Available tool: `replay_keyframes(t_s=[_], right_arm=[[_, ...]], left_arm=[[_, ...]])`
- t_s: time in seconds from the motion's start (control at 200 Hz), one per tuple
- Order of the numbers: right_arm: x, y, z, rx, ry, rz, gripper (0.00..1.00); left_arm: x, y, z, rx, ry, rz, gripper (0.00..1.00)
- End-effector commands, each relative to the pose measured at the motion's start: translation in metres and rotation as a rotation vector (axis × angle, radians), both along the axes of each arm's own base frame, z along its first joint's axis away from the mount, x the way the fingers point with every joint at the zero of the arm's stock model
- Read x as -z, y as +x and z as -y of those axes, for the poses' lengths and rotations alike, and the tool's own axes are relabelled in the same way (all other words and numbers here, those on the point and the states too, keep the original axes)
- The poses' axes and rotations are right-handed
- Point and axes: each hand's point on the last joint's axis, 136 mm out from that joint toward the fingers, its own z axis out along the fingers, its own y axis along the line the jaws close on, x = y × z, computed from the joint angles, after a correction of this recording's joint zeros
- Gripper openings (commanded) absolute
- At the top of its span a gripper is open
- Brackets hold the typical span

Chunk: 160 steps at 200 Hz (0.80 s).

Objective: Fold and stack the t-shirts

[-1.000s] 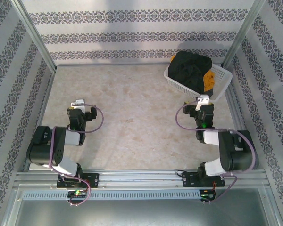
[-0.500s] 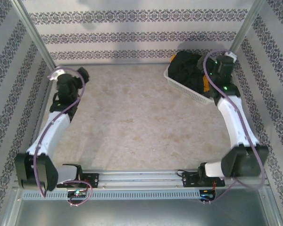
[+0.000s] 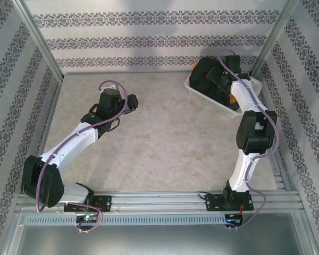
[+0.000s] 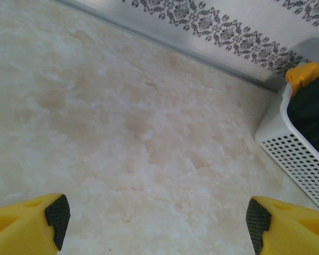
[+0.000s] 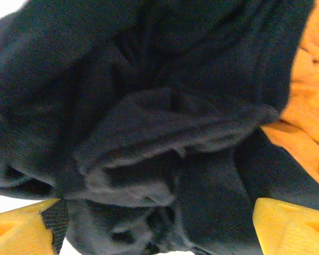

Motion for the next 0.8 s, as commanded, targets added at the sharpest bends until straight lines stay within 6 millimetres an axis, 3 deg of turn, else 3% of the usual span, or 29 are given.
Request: replay_keyframes(t_s=[0.0,0.15,0.255,0.3,0.39,0.44,0.57,0.709,0.794], right_arm=[[-0.019,0.018,0.001,0.033,0.063,0.066,0.91],[0.009,0.027,0.008,0.085,0.121,0.021,0.87],[0.028,0.032,0.009,0.093,0.160,-0.022,0.76],[0.032,0.032,0.010,0.102,0.174,-0.039,0.62],[0.015,0.033,0.018,0.122,0.187,-0.003,0.13],[-0.016,0.033,0.020,0.122,0.142,0.077,0.00],[-0.132,0.018,0.016,0.099,-0.042,0.314,0.00],[-0.278,-0.028,0.004,0.092,-0.161,0.626,0.00],[-0.355,-0.060,-0.014,0.061,-0.198,0.798,0.00]], left_arm=[[-0.019,-0.006,0.002,0.007,-0.008,0.020,0.87],[-0.025,-0.009,-0.001,0.008,0.012,0.032,0.84],[-0.026,-0.009,-0.002,0.004,0.013,0.037,0.82],[-0.026,-0.008,-0.002,0.005,0.013,0.036,0.81],[-0.027,-0.007,-0.002,0.005,0.017,0.038,0.77],[-0.027,-0.007,-0.002,0.006,0.021,0.037,0.74],[-0.022,-0.007,-0.005,-0.007,0.030,0.027,0.66],[-0.015,-0.007,-0.007,-0.017,0.036,0.013,0.62],[-0.014,-0.006,-0.009,-0.026,0.042,0.009,0.60]])
